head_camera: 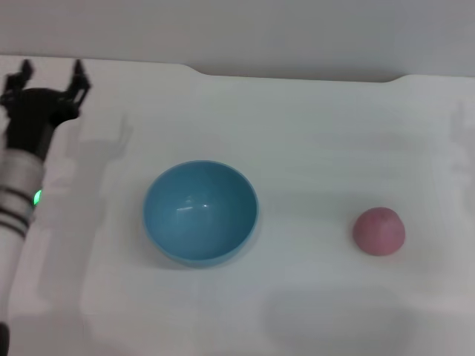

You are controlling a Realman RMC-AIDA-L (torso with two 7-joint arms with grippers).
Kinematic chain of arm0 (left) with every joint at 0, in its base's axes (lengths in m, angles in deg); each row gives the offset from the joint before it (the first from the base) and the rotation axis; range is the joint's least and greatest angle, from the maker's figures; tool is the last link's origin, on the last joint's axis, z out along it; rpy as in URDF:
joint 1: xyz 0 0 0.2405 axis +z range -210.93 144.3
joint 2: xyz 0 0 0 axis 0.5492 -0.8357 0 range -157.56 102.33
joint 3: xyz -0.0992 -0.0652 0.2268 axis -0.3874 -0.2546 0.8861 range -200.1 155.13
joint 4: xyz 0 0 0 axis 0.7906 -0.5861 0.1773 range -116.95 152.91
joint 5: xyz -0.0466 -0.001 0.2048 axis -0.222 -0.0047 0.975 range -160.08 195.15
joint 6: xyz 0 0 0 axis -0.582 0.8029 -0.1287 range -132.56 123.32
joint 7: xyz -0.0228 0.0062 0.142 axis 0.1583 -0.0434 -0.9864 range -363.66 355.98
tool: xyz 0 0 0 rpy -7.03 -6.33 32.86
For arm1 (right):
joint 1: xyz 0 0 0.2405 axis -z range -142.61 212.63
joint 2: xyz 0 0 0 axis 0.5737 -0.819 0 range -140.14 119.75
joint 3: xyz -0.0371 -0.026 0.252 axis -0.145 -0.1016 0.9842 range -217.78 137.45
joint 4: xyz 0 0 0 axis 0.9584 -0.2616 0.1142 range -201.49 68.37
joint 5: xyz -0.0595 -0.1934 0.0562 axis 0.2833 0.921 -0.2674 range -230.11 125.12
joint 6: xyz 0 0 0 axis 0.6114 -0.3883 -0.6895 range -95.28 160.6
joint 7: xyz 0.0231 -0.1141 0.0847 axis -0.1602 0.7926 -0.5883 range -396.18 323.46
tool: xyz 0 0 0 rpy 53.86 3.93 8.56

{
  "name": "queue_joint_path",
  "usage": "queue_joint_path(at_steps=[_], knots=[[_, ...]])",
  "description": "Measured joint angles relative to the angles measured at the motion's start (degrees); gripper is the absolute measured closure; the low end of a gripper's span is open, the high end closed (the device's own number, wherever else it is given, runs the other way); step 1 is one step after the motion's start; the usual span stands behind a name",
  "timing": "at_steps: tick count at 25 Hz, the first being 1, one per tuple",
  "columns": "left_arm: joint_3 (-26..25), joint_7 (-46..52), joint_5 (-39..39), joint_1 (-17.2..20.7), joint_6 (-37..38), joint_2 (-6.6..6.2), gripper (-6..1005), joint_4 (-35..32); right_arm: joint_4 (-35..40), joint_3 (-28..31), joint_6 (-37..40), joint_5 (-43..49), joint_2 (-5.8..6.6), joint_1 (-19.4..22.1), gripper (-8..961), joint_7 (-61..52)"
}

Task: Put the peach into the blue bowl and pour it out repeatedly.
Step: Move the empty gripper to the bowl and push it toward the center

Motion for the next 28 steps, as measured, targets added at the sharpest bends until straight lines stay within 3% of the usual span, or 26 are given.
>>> queue_joint_path(at_steps=[3, 7, 13, 15, 19, 23, 28], knots=[[-0.9, 0.3, 0.2, 2.8, 5.1, -0.02, 201, 1.6, -2.5, 0.0, 6.1, 0.1, 0.05, 4.2, 483, 1.6], [-0.8, 1.4, 0.3, 4.8, 6.1, -0.17, 203, 2.3, -2.7, -0.1, 7.5, 0.3, 0.14, 6.9, 483, 1.5], [-1.2, 2.4, 0.3, 4.9, 6.2, -0.05, 205, 3.6, -2.6, -1.0, 7.3, 0.6, 0.22, 7.3, 482, 1.4], [-1.2, 5.5, 0.3, 5.1, 6.2, -0.05, 206, 3.9, -2.5, -1.6, 7.3, 0.6, 0.26, 7.3, 482, 1.4], [-0.6, 21.4, 0.7, 5.8, 6.3, -0.27, 207, 3.1, -2.4, -1.8, 7.3, 0.6, 0.3, 7.6, 482, 1.4], [0.1, 29.7, 6.1, 4.2, 6.9, -0.57, 209, -1.2, -2.4, -1.8, 6.7, 0.6, 0.3, 7.7, 483, 1.3], [-0.2, 30.6, 12.0, -0.5, 12.7, -0.59, 225, -5.5, -2.1, -1.8, 5.9, 1.2, 0.38, 7.7, 483, 1.3]])
